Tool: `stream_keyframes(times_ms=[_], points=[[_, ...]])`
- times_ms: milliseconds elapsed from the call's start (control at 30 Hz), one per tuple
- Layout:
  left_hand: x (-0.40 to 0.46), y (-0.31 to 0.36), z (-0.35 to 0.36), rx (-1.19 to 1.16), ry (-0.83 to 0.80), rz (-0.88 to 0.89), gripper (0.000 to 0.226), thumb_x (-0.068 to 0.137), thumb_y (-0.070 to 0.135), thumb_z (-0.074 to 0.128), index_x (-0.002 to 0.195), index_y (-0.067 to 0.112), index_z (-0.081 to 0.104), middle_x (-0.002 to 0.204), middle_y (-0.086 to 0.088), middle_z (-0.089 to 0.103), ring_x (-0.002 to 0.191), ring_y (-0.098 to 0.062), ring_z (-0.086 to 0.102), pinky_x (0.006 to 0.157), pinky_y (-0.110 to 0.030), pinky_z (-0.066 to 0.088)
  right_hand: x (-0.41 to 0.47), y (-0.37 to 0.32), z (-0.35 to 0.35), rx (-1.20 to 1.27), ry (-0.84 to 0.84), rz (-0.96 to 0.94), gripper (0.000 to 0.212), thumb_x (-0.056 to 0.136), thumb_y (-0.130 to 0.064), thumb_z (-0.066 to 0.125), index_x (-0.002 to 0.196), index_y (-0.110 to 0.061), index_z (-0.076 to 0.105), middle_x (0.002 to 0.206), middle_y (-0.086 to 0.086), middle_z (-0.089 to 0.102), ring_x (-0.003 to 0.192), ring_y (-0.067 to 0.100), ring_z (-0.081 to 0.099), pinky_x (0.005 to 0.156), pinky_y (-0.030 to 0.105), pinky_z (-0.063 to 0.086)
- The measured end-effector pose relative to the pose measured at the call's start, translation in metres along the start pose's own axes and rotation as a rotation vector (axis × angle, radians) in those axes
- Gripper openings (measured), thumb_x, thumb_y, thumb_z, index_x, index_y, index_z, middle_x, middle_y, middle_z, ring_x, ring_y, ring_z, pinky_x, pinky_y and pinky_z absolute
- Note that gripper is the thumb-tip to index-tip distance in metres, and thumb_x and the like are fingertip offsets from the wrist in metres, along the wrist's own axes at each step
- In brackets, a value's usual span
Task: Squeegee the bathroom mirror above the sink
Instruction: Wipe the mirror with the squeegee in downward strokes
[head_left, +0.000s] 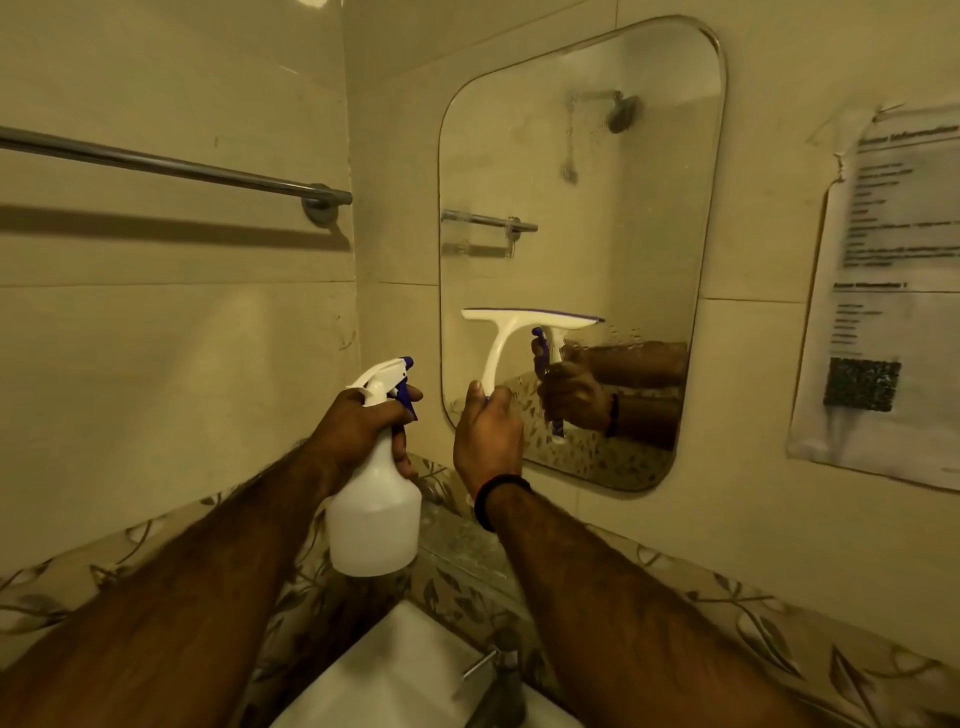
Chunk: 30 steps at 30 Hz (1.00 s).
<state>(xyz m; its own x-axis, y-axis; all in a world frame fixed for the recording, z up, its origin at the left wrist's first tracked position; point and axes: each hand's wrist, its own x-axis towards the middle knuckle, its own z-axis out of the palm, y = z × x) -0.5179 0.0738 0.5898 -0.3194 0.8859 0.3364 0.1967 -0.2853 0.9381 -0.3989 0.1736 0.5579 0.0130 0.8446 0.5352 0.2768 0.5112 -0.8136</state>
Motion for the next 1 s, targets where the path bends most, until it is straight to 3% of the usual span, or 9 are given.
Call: stream_keyframes(times_ms=[133, 267, 400, 633, 733, 1000], points=[[-0.004, -0.002, -0.002, 0.001, -0.009, 0.001, 0.026, 0.091, 0.002, 0.052, 0.114, 0.006, 0.063, 0.054, -0.019, 0.055, 0.044, -0.033, 0.057, 0.055, -0.043, 0.057, -0.018, 0.012, 0.004, 0.023, -0.022, 0.057, 0.034, 0.1, -0.048, 0.031, 0.103, -0.019, 0.048, 0.072, -0.004, 0.051, 0.062, 0.012, 0.053, 0.051, 0.025, 0.041], [-0.008, -0.005, -0.001, -0.006, -0.019, -0.008, 0.027, 0.091, 0.002, 0.052, 0.116, 0.006, 0.062, 0.053, -0.018, 0.055, 0.043, -0.032, 0.056, 0.054, -0.041, 0.055, -0.031, 0.023, 0.005, -0.024, -0.017, 0.092, 0.036, 0.1, -0.048, 0.031, 0.107, -0.017, 0.048, 0.069, -0.009, 0.045, 0.059, 0.007, 0.048, 0.047, 0.021, 0.034], [-0.011, -0.007, 0.001, -0.029, -0.03, -0.026, 0.027, 0.092, 0.003, 0.052, 0.117, 0.005, 0.061, 0.053, -0.016, 0.056, 0.044, -0.031, 0.056, 0.055, -0.041, 0.056, -0.046, 0.034, 0.007, -0.027, -0.044, 0.137, 0.036, 0.1, -0.047, 0.032, 0.109, -0.016, 0.049, 0.074, -0.004, 0.054, 0.062, 0.01, 0.054, 0.051, 0.024, 0.041], [-0.015, -0.009, 0.002, -0.04, -0.032, -0.024, 0.026, 0.092, 0.001, 0.051, 0.116, 0.004, 0.061, 0.053, -0.016, 0.055, 0.043, -0.03, 0.055, 0.052, -0.04, 0.056, -0.072, 0.053, 0.013, -0.057, -0.052, 0.196, 0.033, 0.101, -0.045, 0.033, 0.108, -0.017, 0.048, 0.076, -0.002, 0.057, 0.059, 0.007, 0.052, 0.046, 0.019, 0.034], [-0.016, -0.01, 0.003, -0.023, -0.023, -0.017, 0.026, 0.092, 0.001, 0.051, 0.115, 0.003, 0.061, 0.052, -0.017, 0.055, 0.042, -0.031, 0.055, 0.053, -0.039, 0.055, -0.08, 0.061, 0.015, -0.054, -0.053, 0.214, 0.034, 0.1, -0.044, 0.034, 0.11, -0.016, 0.05, 0.076, -0.003, 0.057, 0.062, 0.009, 0.054, 0.05, 0.021, 0.042], [-0.021, -0.015, 0.003, -0.023, -0.023, -0.042, 0.027, 0.09, 0.001, 0.051, 0.115, 0.004, 0.062, 0.052, -0.017, 0.054, 0.042, -0.03, 0.055, 0.053, -0.038, 0.055, -0.088, 0.067, 0.015, -0.081, -0.049, 0.244, 0.036, 0.101, -0.044, 0.034, 0.115, -0.015, 0.051, 0.077, -0.001, 0.057, 0.064, 0.012, 0.055, 0.055, 0.026, 0.044]])
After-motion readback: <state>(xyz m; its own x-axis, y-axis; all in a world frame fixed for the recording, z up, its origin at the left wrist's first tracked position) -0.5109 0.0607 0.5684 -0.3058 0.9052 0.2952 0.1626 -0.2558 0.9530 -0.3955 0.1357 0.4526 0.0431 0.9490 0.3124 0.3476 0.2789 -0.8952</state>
